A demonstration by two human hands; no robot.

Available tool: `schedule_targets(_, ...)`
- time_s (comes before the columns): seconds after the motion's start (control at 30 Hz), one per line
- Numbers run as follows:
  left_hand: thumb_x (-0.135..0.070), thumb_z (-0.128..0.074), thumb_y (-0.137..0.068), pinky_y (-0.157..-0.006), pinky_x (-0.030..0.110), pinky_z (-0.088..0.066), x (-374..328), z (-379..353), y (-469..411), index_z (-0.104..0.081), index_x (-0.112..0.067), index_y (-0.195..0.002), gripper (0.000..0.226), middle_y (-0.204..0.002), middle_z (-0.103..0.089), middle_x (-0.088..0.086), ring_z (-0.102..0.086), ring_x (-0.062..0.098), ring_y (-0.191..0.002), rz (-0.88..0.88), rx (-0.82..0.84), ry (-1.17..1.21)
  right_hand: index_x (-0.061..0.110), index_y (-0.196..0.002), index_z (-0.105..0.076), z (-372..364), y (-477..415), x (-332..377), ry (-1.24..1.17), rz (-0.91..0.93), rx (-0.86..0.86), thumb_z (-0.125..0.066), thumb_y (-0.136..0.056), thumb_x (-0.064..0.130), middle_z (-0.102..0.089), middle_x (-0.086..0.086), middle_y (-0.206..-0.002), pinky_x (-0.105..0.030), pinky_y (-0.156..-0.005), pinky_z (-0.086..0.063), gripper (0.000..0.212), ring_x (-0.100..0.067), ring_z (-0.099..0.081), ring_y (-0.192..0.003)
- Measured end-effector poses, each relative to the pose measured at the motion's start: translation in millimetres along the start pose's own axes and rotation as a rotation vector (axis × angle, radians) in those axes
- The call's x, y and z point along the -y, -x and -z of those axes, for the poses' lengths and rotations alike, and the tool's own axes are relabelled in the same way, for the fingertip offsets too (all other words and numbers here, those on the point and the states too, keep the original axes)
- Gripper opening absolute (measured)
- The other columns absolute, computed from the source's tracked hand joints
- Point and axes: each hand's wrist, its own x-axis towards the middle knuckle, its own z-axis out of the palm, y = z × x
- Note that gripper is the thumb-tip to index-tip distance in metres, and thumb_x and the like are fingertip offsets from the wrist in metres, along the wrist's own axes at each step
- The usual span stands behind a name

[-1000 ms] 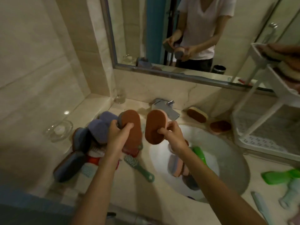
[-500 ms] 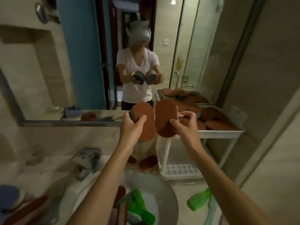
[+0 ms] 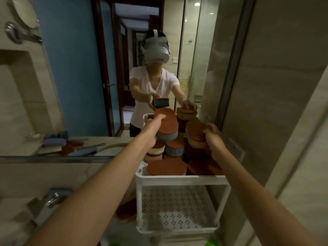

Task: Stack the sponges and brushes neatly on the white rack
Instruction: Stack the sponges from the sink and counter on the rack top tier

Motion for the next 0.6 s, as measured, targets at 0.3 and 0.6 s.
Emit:
schedule_targets(0.3, -0.026, -0.054, -0.092, -0.085, 0.033, -0.046, 24.0, -2.6, -23.5, -0.051, -0.012, -0.128, 0.039, -0.127, -0.06, 0.011, -0.058, 0.027, -0.115, 0.044, -0.045, 0.035, 0.026, -0.131, -0.05, -12.2, -20.8, -26.9, 0.384, 0.058, 0.044, -0.027, -0.098, 0.013, -0.044, -0.008, -0.143, -0.037, -0.105, -0.04, 0.042, -0.029, -0.046, -0.125)
schedule_targets(0.6, -0.027, -0.052, -0.093, -0.086, 0.032, -0.045, 22.7, 1.8, -28.0, -0.051, -0.011, -0.128, 0.038, -0.129, -0.059, 0.011, -0.057, 0.025, -0.117, 0.081, -0.012, 0.038, 0.015, -0.135, -0.047, -17.9, -10.9, -29.4, 0.61, 0.172, 0.053, -0.034, -0.099, 0.025, -0.05, -0.014, -0.138, -0.036, -0.103, -0.039, 0.039, -0.032, -0.048, -0.124)
